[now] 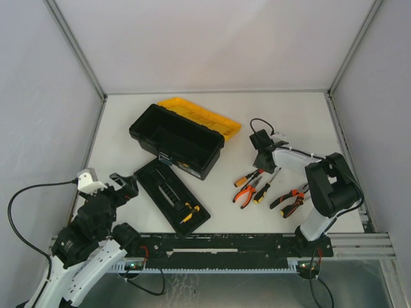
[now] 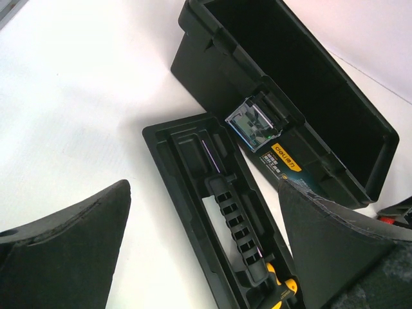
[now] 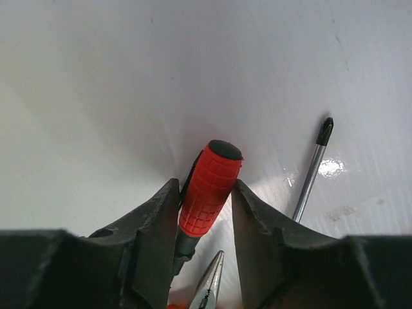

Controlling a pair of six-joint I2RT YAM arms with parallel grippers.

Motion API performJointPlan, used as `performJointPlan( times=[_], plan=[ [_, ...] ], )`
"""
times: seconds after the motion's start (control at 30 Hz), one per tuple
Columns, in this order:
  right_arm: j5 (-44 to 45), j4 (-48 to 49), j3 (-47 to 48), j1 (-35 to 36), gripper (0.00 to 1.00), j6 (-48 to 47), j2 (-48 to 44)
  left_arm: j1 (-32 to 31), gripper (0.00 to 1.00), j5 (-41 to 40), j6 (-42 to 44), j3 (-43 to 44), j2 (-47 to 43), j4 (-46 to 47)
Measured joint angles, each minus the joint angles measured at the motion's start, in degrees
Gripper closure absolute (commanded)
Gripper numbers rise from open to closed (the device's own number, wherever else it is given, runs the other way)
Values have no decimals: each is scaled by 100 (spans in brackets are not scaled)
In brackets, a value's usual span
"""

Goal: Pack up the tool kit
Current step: Pick up the screwdriver from the center of the board.

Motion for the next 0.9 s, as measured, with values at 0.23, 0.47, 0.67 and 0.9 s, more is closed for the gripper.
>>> performJointPlan(
  times=[0.23,0.47,0.67,0.9],
  plan=[
    [170,79,20,7,87,35,-46,0,0,4,42,0,7,4],
    [391,116,17,48,88,-234,-658,0,0,9,79,0,42,9],
    [501,216,17,321,99,-717,-1440,0,0,7,79,0,52,39],
    [527,562,2,1274,97,-1657,-2518,0,0,-2,79,0,96,42]
  ],
)
